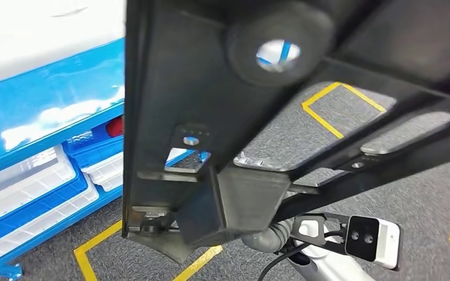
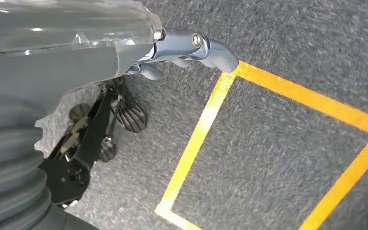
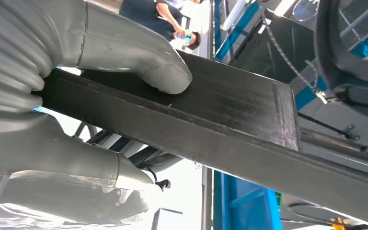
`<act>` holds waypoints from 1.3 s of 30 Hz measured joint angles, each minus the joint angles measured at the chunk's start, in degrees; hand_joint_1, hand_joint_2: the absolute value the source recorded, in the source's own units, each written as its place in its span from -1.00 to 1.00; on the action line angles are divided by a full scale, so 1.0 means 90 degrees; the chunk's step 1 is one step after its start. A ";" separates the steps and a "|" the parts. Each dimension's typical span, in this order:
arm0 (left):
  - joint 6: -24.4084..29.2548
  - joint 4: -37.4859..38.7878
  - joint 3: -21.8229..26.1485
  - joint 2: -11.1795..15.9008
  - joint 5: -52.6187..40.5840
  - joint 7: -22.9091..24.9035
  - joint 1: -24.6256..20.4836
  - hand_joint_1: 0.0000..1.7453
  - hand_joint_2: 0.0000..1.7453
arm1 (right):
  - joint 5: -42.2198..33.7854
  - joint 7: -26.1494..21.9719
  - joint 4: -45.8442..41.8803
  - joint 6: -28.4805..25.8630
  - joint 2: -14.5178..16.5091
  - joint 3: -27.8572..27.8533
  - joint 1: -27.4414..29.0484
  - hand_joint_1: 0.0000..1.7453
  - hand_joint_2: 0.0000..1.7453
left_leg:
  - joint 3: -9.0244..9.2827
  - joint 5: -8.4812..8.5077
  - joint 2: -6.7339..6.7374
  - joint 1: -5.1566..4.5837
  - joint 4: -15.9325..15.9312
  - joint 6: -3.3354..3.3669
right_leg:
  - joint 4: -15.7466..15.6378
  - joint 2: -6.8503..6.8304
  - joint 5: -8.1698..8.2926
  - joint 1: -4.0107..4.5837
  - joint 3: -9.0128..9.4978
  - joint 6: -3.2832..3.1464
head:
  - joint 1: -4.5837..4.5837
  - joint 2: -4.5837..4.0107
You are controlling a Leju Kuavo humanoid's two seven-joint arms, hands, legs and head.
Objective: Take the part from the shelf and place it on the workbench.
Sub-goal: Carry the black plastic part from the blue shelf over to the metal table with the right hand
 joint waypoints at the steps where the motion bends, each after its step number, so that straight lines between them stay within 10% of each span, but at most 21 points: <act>1: 0.0007 0.0000 0.0001 0.0001 0.0000 0.0002 0.0012 -1.00 1.00 | 0.0009 0.0024 -0.0027 0.0035 0.0004 -0.0016 0.0030 1.00 1.00 | -0.0005 -0.0001 0.0084 -0.0013 0.0002 0.0007 | 0.0406 -0.0061 -0.0174 -0.0010 -0.0172 0.0012 | 0.0000 0.0000; 3: 0.0024 0.0000 0.0001 0.0000 0.0000 0.0015 0.0017 -1.00 1.00 | 0.0020 0.0068 -0.0052 0.0111 0.0008 -0.0043 0.0078 1.00 1.00 | -0.0006 -0.0007 0.0245 -0.0024 0.0008 0.0009 | 0.0693 -0.0105 -0.0202 -0.0026 -0.0260 0.0024 | 0.0000 0.0000; 7: 0.0004 0.0000 0.0000 -0.0005 0.0000 0.0034 -0.0011 -1.00 1.00 | 0.0054 0.0106 -0.0060 0.0275 0.0044 -0.0120 0.0081 1.00 1.00 | 0.0022 -0.0051 0.0499 -0.0056 0.0036 -0.0055 | -0.0772 -0.0461 0.0389 0.0023 0.0572 -0.0062 | -0.0001 0.0000; 11: -0.0090 0.0000 -0.0030 -0.0008 -0.0001 0.0035 -0.0036 -1.00 1.00 | 0.0357 -0.0174 -0.0078 0.0556 0.0052 -0.0317 0.0375 1.00 1.00 | 0.0064 -0.0099 0.0662 -0.0081 0.0036 -0.0178 | -0.1102 -0.0416 0.0434 0.0074 0.0690 -0.0202 | -0.0002 0.0000; 15: -0.0207 0.0000 -0.0122 0.0004 -0.0002 0.0041 -0.0005 -1.00 1.00 | 0.0871 -0.0308 -0.0192 0.0635 0.0044 -0.0500 0.0815 1.00 1.00 | -0.0289 -0.0692 0.0112 -0.0034 0.0932 -0.0281 | -0.1169 -0.0150 0.0498 0.0012 0.0698 -0.0318 | -0.0002 0.0000; 18: -0.0314 0.0001 -0.0248 0.0014 -0.0002 0.0058 0.0032 -1.00 1.00 | 0.1294 -0.0317 -0.0382 0.0378 0.0021 -0.0559 0.1191 1.00 1.00 | -0.0712 -0.0972 0.0007 -0.0027 0.1852 -0.0307 | -0.1148 0.0095 0.0502 0.0014 0.0690 -0.0328 | -0.0002 0.0000; 23: -0.0406 0.0002 -0.0424 0.0013 -0.0012 0.0041 0.0033 -1.00 1.00 | 0.1612 -0.0316 -0.0667 0.0043 -0.0038 -0.0581 0.1546 1.00 1.00 | -0.0017 -0.0136 -0.0469 0.0060 0.0248 -0.0272 | -0.1061 0.0529 0.0499 0.0002 0.0646 -0.0223 | -0.0001 0.0000; 31: -0.0424 0.0003 -0.0469 -0.0009 -0.0077 -0.0038 0.0021 -1.00 1.00 | 0.1876 -0.0314 -0.0851 -0.0257 -0.0092 -0.0546 0.1697 1.00 1.00 | 0.0032 -0.0128 -0.0468 0.0043 0.0099 -0.0172 | -0.1067 0.0714 0.0556 -0.0016 0.0566 -0.0091 | 0.0000 0.0000; 36: -0.0216 0.0007 -0.0464 -0.0174 -0.0064 0.0158 0.0035 -1.00 1.00 | 0.1839 -0.0309 -0.0997 -0.0401 -0.0288 -0.0390 0.1710 1.00 1.00 | 0.0048 -0.0068 0.0216 -0.0011 0.0025 0.0026 | 0.0003 -0.0101 0.0078 -0.0016 0.0146 0.0026 | 0.0000 0.0000; 39: -0.0118 0.0009 -0.0455 -0.0247 -0.0063 0.0271 0.0040 -1.00 1.00 | 0.1670 -0.0308 -0.0974 -0.0258 -0.0324 -0.0372 0.1586 1.00 1.00 | 0.0079 -0.0107 0.0482 -0.0058 0.0034 -0.0027 | -0.0869 -0.0469 0.0372 0.0048 0.0661 -0.0061 | -0.0001 0.0000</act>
